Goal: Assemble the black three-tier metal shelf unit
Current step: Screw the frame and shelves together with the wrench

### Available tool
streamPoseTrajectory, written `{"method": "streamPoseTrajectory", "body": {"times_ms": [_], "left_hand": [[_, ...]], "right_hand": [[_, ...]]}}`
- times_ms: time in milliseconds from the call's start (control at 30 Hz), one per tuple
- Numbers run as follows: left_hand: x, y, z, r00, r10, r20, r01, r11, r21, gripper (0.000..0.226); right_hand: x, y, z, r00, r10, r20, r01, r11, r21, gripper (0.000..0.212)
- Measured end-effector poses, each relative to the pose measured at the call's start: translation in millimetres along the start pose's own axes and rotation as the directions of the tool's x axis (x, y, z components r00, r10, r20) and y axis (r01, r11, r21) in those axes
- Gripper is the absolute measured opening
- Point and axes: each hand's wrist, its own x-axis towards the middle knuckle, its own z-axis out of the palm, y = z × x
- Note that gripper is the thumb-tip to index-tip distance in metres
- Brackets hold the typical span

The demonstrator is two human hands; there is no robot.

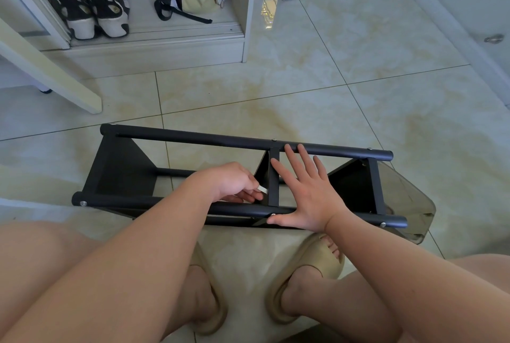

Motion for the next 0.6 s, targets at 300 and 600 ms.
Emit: {"method": "streamPoseTrajectory", "body": {"times_ms": [300,600], "left_hand": [[-4.4,2.4,-5.6,0.998,0.036,0.055,-0.045,0.982,0.185,0.010],[-5.3,2.4,-8.4,0.997,0.071,0.036,-0.079,0.892,0.444,0.018]], "right_hand": [[2.2,1.3,-2.2,1.000,0.014,0.025,-0.014,1.000,-0.005,0.121],[2.5,1.0,-2.6,1.000,0.007,0.023,-0.007,1.000,-0.001,0.120]]}}
